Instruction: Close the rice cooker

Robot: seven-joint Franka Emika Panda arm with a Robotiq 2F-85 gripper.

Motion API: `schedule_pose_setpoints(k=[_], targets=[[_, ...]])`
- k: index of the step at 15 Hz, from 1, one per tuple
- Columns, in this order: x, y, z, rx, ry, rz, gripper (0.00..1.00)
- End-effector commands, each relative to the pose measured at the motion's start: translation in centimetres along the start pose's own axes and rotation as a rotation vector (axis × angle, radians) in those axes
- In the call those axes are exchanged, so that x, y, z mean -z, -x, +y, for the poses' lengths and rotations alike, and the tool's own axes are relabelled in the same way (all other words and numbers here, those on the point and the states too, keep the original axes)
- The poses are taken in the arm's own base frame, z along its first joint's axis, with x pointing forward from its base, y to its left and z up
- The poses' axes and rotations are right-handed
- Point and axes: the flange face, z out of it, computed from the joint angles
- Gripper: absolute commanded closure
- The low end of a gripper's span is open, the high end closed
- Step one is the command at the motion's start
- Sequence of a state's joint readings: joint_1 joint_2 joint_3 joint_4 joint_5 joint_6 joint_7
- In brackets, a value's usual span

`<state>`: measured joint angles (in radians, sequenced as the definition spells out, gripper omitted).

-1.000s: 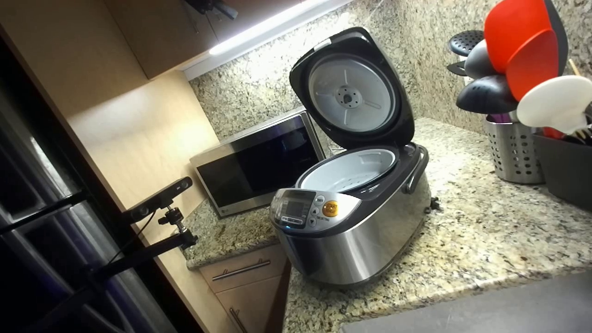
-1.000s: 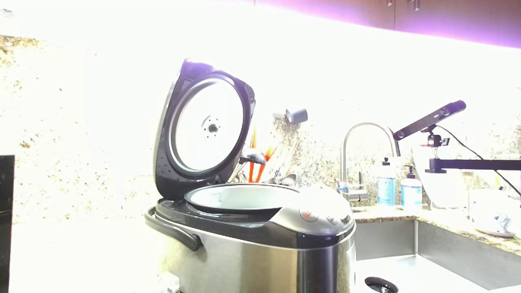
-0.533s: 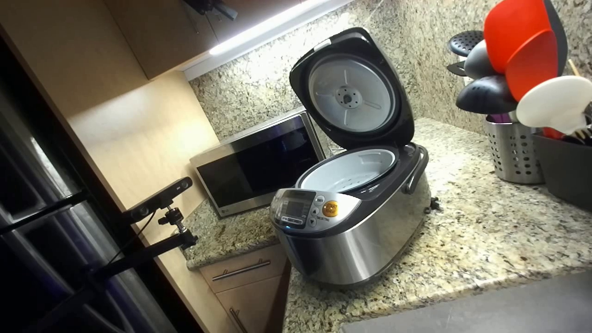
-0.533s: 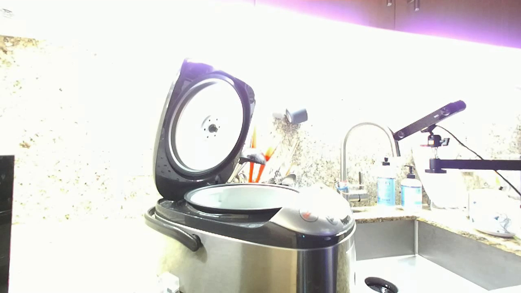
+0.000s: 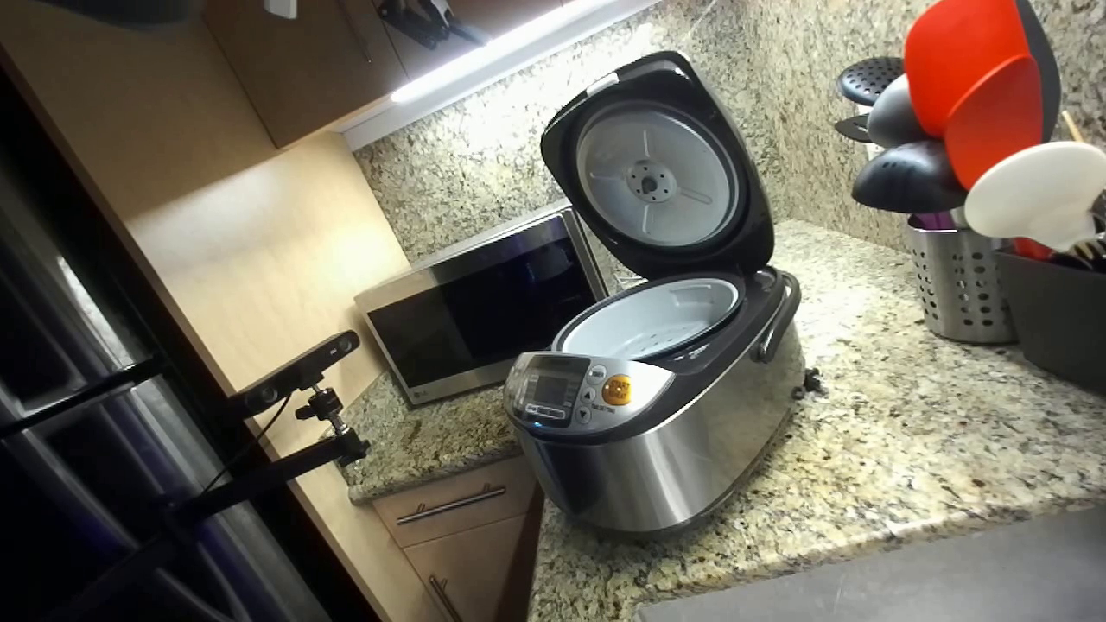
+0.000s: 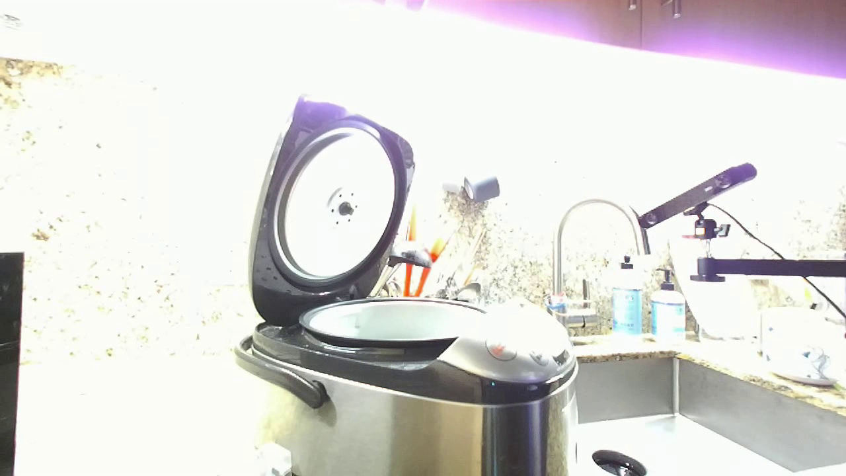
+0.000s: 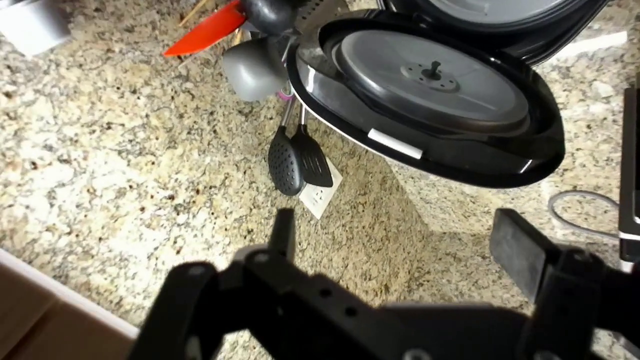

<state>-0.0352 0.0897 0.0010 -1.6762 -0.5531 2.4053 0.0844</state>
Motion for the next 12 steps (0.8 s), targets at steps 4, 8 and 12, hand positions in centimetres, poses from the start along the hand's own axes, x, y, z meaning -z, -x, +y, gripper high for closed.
schedule_pose_setpoints(k=[4, 8, 12], targets=[[-4.9, -3.1, -1.3, -0.036, -0.005, 0.080, 0.00], [-7.3, -3.8, -1.8, -0.087, -0.147, 0.058, 0.00], [-8.4, -5.1, -1.2, -0.102, -0.145, 0.071, 0.00]])
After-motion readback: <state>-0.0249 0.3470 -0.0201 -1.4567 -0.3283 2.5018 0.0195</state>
